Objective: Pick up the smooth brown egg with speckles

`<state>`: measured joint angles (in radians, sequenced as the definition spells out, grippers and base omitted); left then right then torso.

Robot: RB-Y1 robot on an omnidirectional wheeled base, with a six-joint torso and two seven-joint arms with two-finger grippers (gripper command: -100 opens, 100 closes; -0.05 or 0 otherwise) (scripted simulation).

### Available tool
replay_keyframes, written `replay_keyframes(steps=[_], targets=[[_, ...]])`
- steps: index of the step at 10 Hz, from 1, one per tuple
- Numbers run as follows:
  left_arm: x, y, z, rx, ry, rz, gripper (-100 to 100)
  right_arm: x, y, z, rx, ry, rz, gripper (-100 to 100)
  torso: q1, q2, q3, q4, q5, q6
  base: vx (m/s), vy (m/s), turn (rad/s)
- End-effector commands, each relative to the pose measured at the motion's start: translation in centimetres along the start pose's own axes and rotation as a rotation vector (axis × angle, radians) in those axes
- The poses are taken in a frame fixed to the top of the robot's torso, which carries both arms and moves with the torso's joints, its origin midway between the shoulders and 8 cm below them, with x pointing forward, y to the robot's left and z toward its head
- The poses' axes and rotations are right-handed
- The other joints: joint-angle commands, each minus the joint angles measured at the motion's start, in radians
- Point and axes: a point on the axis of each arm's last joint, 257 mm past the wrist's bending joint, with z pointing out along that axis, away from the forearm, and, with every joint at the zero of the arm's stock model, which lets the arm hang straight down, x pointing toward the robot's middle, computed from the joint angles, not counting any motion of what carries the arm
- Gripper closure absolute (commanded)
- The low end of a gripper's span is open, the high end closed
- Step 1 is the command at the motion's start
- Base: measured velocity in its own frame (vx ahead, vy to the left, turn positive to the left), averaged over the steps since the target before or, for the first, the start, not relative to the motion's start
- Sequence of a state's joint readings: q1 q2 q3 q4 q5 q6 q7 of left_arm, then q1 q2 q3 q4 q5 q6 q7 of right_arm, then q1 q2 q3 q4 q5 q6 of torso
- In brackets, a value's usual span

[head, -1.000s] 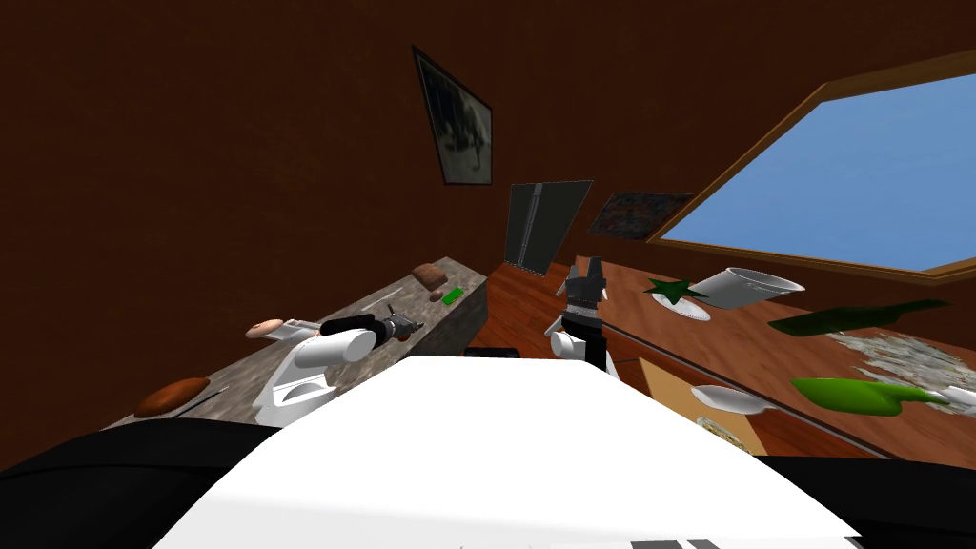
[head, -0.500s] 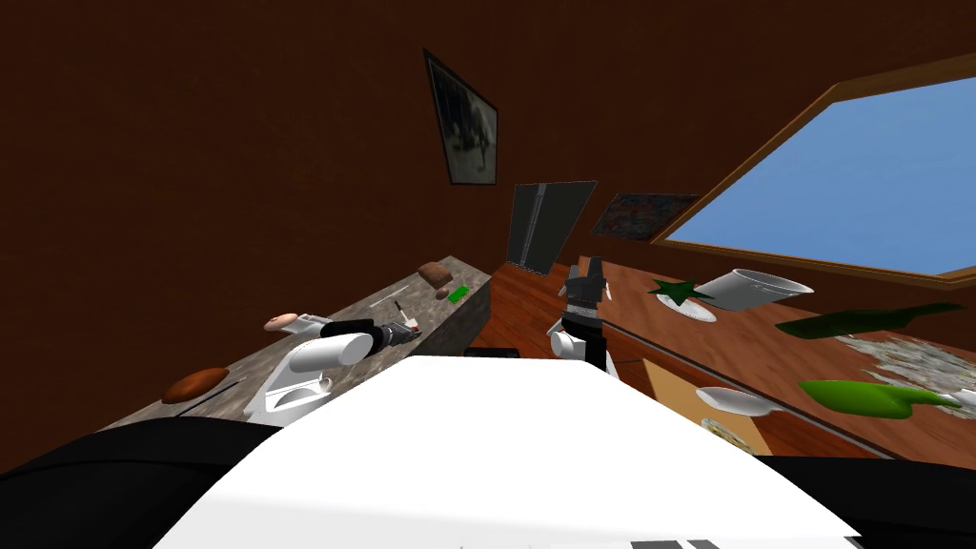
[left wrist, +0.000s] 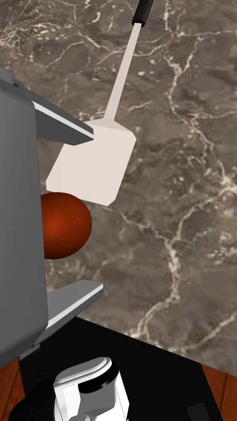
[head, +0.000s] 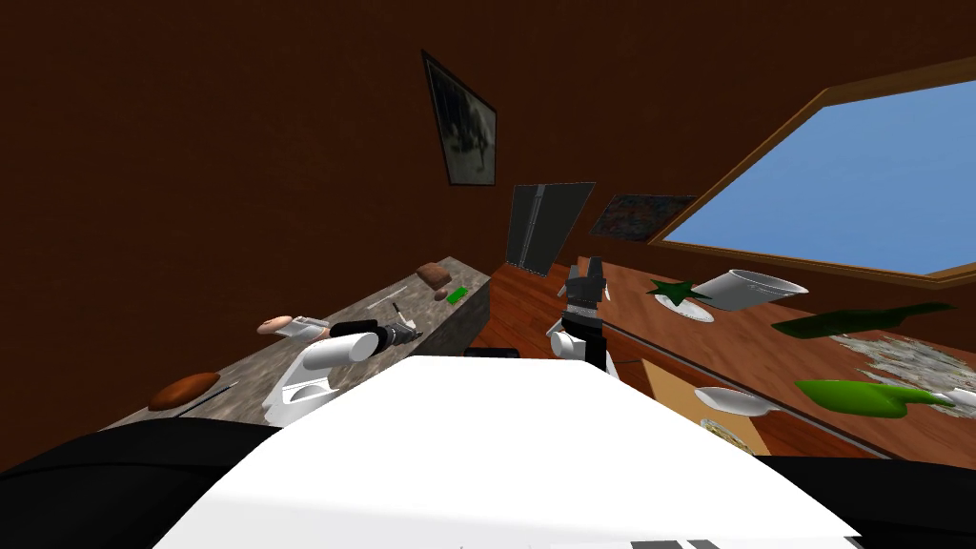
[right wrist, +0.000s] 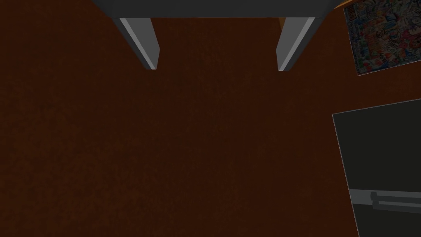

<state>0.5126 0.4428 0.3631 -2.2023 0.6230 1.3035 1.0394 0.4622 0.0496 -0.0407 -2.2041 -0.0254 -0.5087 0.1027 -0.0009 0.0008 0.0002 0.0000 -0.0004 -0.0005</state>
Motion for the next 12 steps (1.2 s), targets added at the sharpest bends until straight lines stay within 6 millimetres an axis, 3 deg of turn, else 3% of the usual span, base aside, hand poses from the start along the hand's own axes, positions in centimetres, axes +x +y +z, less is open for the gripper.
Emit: replay_keyframes(steps=[1, 2, 6, 7, 8, 11, 12], targets=[[0.0, 0.0, 0.0, 0.0, 0.0, 0.0, -100, 0.0, 0.0, 0.0, 0.0, 0.0, 0.0, 0, 0.0, 0.0, 0.0, 0.0, 0.0, 0.0, 0.006, -0.003, -0.001], [0.0, 0.0, 0.0, 0.0, 0.001, 0.001, 100, 0.0, 0.0, 0.0, 0.0, 0.0, 0.0, 0, 0.0, 0.001, 0.0, 0.0, 0.0, 0.0, 0.0, 0.0, 0.0], [0.0, 0.1, 0.1, -0.002, 0.001, 0.001, 100, 0.0, 0.0, 0.0, 0.0, 0.0, 0.0, 0, 0.003, 0.0, 0.0, 0.0, 0.0, -0.001, 0.0, -0.002, -0.002], [0.0, 0.1, 0.1, -0.002, 0.001, 0.001, 0, 0.0, 0.0, 0.0, 0.0, 0.0, 0.0, 0, 0.003, 0.0, 0.0, 0.0, 0.0, 0.0, 0.0, 0.0, 0.0], [0.3, 0.0, -0.9, 0.0, 0.003, 0.002, 100, 0.0, 0.0, 0.0, 0.0, 0.0, 0.0, 0, 0.003, 0.0, 0.0, 0.0, 0.0, 0.0, -0.015, 0.012, 0.019], [0.6, 0.2, -1.5, 0.0, 0.006, 0.005, 100, 0.0, 0.0, 0.0, 0.0, 0.0, 0.0, 0, 0.004, 0.003, 0.002, 0.001, 0.0, -0.001, -0.023, 0.017, 0.013], [0.6, 0.2, -1.6, 0.0, 0.005, 0.004, 0, 0.0, 0.0, 0.0, 0.0, 0.0, 0.0, 0, 0.004, 0.002, 0.001, 0.001, 0.0, -0.001, 0.0, 0.0, 0.0]])
